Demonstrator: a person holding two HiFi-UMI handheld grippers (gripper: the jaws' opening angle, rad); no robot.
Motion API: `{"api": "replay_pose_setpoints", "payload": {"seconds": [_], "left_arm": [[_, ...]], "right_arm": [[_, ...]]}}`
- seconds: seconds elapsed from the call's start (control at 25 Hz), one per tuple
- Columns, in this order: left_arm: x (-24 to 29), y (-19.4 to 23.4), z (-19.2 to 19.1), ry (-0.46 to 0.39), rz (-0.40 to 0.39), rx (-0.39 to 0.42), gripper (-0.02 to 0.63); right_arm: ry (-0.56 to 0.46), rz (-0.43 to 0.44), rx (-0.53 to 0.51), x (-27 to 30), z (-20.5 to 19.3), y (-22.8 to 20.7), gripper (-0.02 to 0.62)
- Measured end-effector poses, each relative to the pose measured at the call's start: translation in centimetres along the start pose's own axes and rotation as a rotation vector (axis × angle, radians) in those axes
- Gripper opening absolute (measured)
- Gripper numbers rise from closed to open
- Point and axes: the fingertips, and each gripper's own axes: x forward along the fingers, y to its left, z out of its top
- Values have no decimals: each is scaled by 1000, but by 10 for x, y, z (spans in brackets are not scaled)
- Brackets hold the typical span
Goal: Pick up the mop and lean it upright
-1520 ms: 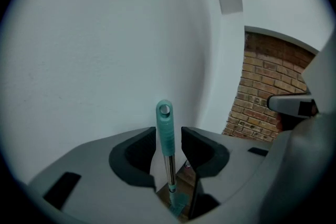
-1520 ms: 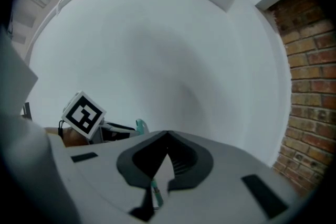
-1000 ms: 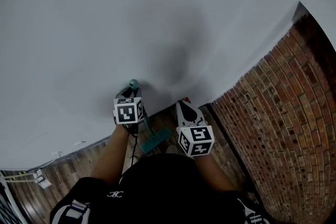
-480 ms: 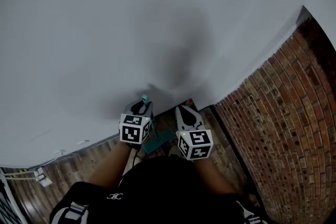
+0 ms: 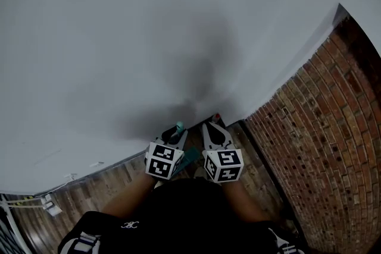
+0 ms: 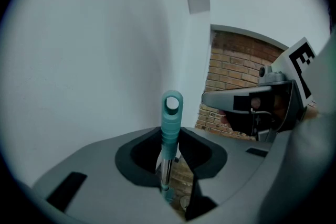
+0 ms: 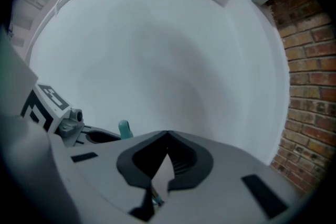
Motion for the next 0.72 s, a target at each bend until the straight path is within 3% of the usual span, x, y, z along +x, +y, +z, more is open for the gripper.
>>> {"api": "replay_pose_setpoints", "payload": {"seconds": [0.72], "left_arm": [[-4,15,-1,-3,11,-13,103]], "right_arm": [[6,33,-25,10,3,16,12]]}}
